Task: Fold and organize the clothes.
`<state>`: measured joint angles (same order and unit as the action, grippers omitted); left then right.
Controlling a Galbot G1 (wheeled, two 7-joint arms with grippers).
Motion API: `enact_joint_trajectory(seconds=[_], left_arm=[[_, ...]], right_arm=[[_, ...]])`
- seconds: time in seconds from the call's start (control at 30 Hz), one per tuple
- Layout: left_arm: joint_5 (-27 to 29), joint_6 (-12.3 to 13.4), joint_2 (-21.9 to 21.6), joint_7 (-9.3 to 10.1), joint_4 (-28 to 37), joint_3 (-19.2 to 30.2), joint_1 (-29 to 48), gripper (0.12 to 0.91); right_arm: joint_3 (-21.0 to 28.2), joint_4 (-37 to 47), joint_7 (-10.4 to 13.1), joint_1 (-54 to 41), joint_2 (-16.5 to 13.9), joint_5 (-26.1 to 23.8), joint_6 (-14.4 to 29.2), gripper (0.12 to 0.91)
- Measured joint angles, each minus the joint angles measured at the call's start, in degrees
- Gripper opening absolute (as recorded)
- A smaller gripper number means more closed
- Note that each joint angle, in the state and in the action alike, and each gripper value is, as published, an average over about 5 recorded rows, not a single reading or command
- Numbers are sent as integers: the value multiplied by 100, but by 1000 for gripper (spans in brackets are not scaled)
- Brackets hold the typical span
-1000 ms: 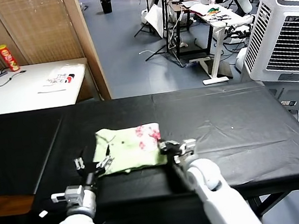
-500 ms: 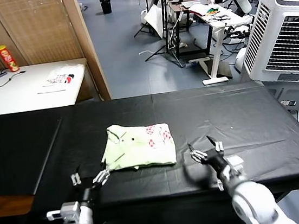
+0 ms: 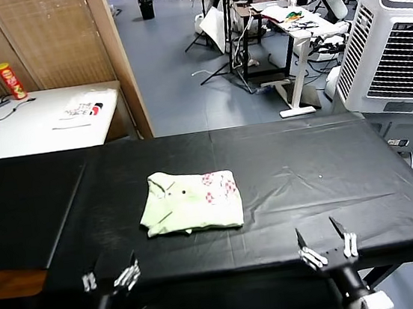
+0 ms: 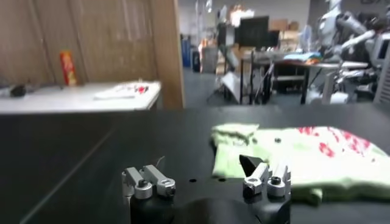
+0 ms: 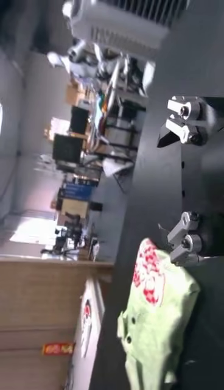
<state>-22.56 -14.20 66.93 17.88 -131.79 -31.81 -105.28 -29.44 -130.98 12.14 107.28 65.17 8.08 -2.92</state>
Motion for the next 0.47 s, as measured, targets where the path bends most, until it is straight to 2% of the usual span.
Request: enact_joint_trajectory(seconds=[0.17, 0.47], left_arm=[[-173, -89, -68, -34, -280, -271, -470, 798], [-148, -40, -47, -164, -388, -532, -852, 798]], right_arm=[[-23, -315, 277, 658, 57, -8, -111, 798], [-29, -463, 317, 1024, 67, -11, -142, 798]])
